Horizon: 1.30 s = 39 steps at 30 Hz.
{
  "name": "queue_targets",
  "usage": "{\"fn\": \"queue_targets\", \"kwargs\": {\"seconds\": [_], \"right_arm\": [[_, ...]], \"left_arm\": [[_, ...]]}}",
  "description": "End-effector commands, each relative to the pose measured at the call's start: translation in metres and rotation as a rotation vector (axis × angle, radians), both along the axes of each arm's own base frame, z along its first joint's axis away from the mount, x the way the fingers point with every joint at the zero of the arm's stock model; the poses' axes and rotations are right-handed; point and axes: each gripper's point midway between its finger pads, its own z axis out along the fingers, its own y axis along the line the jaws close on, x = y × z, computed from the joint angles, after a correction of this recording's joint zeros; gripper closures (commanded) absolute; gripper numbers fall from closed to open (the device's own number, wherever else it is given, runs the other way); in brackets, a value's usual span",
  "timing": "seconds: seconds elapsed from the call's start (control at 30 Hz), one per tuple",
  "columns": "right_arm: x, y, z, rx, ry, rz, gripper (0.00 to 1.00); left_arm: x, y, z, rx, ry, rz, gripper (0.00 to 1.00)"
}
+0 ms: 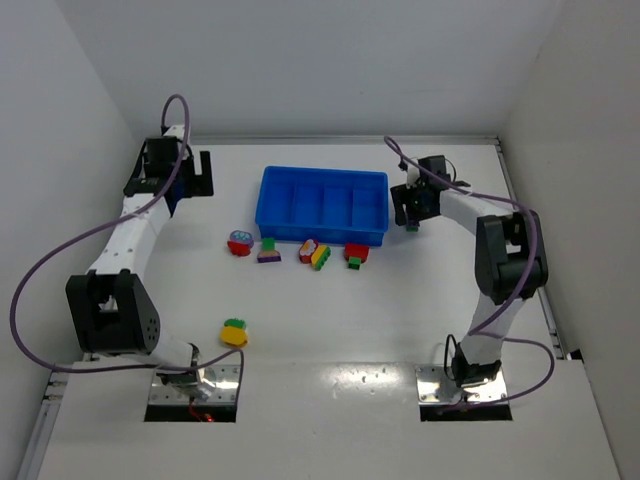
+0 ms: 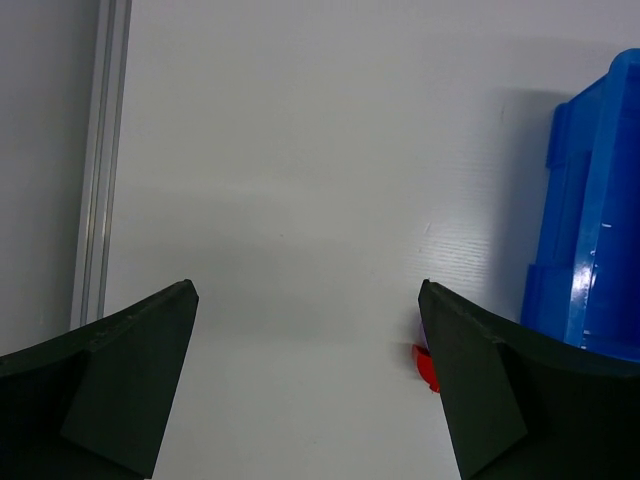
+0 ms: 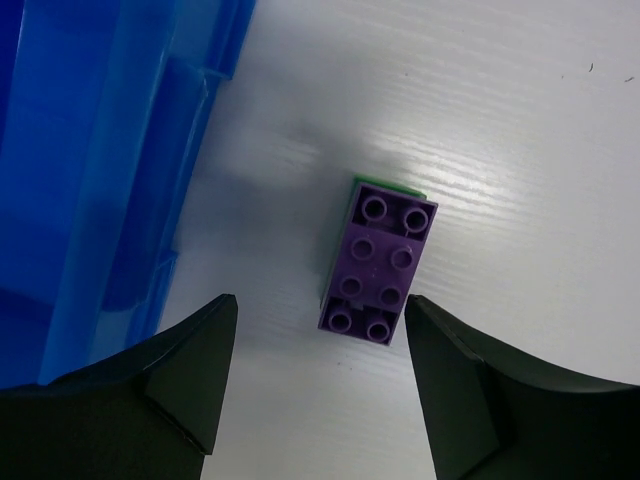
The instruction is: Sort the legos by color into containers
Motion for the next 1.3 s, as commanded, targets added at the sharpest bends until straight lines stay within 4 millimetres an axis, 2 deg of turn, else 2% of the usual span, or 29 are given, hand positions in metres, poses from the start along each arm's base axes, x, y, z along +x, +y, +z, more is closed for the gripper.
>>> {"fn": "queue_targets", "kwargs": {"seconds": [0.0,0.07,0.17,0.23,0.27,0.33,0.37,0.67,0.87,0.9,0.93,1.03,1.07,1.13,1.17,1.2,1.23,1.27], "right_arm": [[0.028,0.003,0.02,-0.018,-0.085,-0.037,0.32],[0.03,0.001,0.012,-0.028,-0.071,-0.043,0.32],[0.038,-0.001,0.016,-0.041,-0.091,-0.056,0.32],[0.038,-0.001,0.016,-0.036,-0.09,-0.063,0.33],[0.038,-0.003,0.016,-0.044,-0.091,-0.07,0.33],[0.038,-0.004,0.016,-0.046,-0.091,-0.082,0.33],[0.038,-0.004,0.016,-0.046,-0.091,-0.083,0.33],[0.038,-0.007,-0.001,-0.039,-0.055,-0.094,0.38],[0.037,-0.01,-0.01,-0.036,-0.034,-0.098,0.46],[0.037,-0.01,-0.01,-0.036,-0.034,-0.098,0.48],[0.037,-0.01,-0.01,-0.036,-0.034,-0.098,0.57],[0.037,-0.014,-0.01,-0.036,-0.034,-0.107,0.74],[0.038,-0.013,-0.008,-0.028,-0.033,-0.101,0.83],[0.037,-0.011,-0.001,-0.019,-0.038,-0.095,0.86],[0.035,-0.008,0.008,-0.003,-0.043,-0.084,0.94],[0.036,-0.002,0.016,0.026,-0.051,-0.063,0.98],[0.03,-0.003,0.019,0.041,-0.033,-0.062,1.0],[0.034,0.001,0.033,0.068,-0.049,-0.056,1.0]], "left_arm": [[0.006,0.007,0.002,0.01,-0.025,0.027,0.0],[0.006,0.009,-0.001,0.016,-0.016,0.036,0.0],[0.007,0.01,-0.005,0.023,-0.005,0.03,0.0],[0.008,0.01,-0.009,0.022,0.006,0.03,0.0],[0.01,0.01,-0.005,0.022,-0.003,0.03,0.0],[0.011,0.01,-0.013,0.021,0.015,0.03,0.0],[0.013,0.01,-0.009,0.022,0.004,0.03,0.0],[0.018,0.011,-0.008,0.022,0.004,0.03,0.0],[0.021,0.009,-0.008,0.017,0.004,0.023,0.0],[0.021,0.009,-0.008,0.017,0.004,0.023,0.0],[0.021,0.009,-0.008,0.017,0.004,0.023,0.0],[0.022,0.007,-0.009,0.001,0.001,0.019,0.0],[0.022,0.007,-0.009,0.001,0.001,0.019,0.0],[0.017,0.0,-0.021,-0.015,0.029,-0.016,0.0],[0.015,-0.002,-0.022,-0.022,0.03,-0.024,0.0],[0.008,-0.01,-0.029,-0.041,0.047,-0.073,0.0],[0.007,-0.013,-0.029,-0.042,0.04,-0.098,0.0],[0.008,-0.016,-0.029,-0.034,0.041,-0.133,0.0]]}}
